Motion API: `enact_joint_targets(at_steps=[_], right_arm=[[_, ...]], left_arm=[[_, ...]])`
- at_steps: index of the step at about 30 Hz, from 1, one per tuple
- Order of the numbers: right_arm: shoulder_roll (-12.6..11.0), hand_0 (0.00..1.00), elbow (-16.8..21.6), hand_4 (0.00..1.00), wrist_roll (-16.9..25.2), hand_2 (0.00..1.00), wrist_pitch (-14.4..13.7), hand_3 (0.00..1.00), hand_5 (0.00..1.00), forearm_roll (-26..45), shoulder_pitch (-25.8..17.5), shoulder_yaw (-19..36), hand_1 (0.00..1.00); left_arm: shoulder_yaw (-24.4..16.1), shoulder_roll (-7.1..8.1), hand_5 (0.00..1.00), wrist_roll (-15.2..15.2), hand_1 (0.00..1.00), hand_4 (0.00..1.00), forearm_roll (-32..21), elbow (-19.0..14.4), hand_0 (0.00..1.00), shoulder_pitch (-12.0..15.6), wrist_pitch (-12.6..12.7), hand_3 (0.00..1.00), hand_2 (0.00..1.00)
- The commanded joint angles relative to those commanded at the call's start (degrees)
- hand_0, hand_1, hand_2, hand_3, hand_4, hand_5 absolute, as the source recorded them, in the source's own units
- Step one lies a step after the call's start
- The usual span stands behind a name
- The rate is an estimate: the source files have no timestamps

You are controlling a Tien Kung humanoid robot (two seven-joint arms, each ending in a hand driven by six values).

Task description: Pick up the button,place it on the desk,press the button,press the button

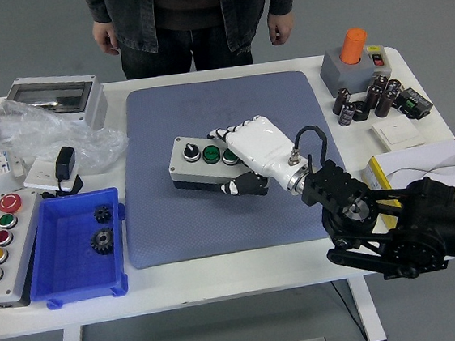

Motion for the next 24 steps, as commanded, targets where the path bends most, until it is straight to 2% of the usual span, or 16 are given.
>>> enact_joint_targets(at_steps=[9, 10, 15, 16, 24], right_arm=[[1.9, 0.223, -8.1, 0.568, 10.6, 0.367, -1.0, 0.316, 0.046, 3.4, 2.2, -2.2, 0.436], [2.0, 0.251, -8.7, 0.549, 11.5, 0.371, -1.0, 0.318, 0.053, 3.6, 2.5, -2.6, 0.462], [2.3, 0.251, -10.3, 0.549, 13.3, 0.371, -0.9, 0.318, 0.053, 4.1, 3.0, -3.8, 0.462], [2.4, 0.282, -10.7, 0.536, 13.5, 0.377, -0.9, 0.323, 0.058, 4.3, 3.0, -4.2, 0.497], [2.8, 0.290, -12.5, 0.526, 13.5, 0.380, -0.3, 0.323, 0.063, 4.5, 3.1, -4.9, 0.509]], left_arm=[[0.4, -0.10, 0.284, 0.0, 0.624, 0.785, -0.3, 0.0, 0.568, -0.1, 0.0, 0.637, 0.606], [0.4, -0.11, 0.288, 0.0, 0.624, 0.789, -0.3, 0.0, 0.568, -0.1, 0.0, 0.637, 0.607], [0.6, -0.10, 0.288, -0.1, 0.624, 0.789, -0.5, 0.0, 0.568, -0.2, 0.0, 0.637, 0.607], [0.6, -0.10, 0.290, -0.1, 0.624, 0.792, -0.4, 0.0, 0.568, -0.2, 0.0, 0.637, 0.607], [0.7, -0.13, 0.290, -0.1, 0.624, 0.794, -0.4, 0.0, 0.567, -0.1, 0.0, 0.639, 0.607]])
